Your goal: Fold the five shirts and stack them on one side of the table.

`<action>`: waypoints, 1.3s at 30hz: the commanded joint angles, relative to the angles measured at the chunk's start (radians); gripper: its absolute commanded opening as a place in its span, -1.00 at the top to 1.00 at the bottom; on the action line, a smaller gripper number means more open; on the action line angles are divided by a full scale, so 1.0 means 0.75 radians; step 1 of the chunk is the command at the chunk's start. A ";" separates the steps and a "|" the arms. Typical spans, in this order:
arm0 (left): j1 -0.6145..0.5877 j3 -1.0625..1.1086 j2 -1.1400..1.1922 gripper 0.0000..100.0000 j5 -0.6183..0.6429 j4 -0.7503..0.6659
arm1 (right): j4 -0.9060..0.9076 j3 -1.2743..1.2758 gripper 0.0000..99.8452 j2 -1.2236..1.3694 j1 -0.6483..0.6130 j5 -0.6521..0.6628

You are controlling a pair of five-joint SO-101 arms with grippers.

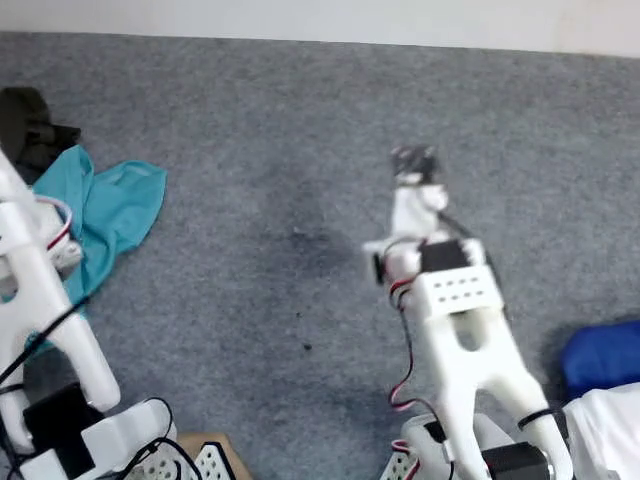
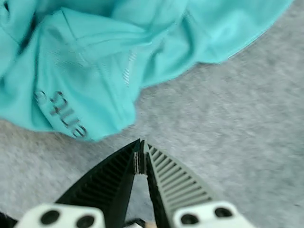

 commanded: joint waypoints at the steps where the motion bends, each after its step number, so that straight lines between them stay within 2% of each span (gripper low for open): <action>1: -0.107 0.077 -0.052 0.95 -0.068 -0.184 | -0.187 0.169 0.91 -0.048 -0.058 0.000; 4: -0.146 0.148 -0.050 0.78 -0.113 -0.276 | -0.261 0.238 0.76 -0.050 -0.062 0.000; 7: -0.206 0.220 -0.050 0.62 -0.113 -0.366 | -0.285 0.238 0.75 -0.050 -0.118 -0.008; 12: -0.369 0.242 -0.058 0.72 -0.108 -0.464 | -0.390 0.214 0.76 -0.036 -0.394 -0.010; 14: -0.398 0.242 -0.054 0.75 -0.108 -0.503 | -0.420 0.220 0.76 -0.036 -0.441 -0.004; 21: -0.314 0.349 -0.048 0.75 -0.108 -0.759 | -0.427 0.269 0.76 -0.036 -0.373 -0.002; 28: -0.197 0.443 -0.048 0.75 -0.108 -0.910 | -0.427 0.312 0.76 -0.048 -0.355 0.000; 39: -0.197 0.502 -0.058 0.60 -0.115 -0.923 | -0.427 0.314 0.76 -0.048 -0.355 0.000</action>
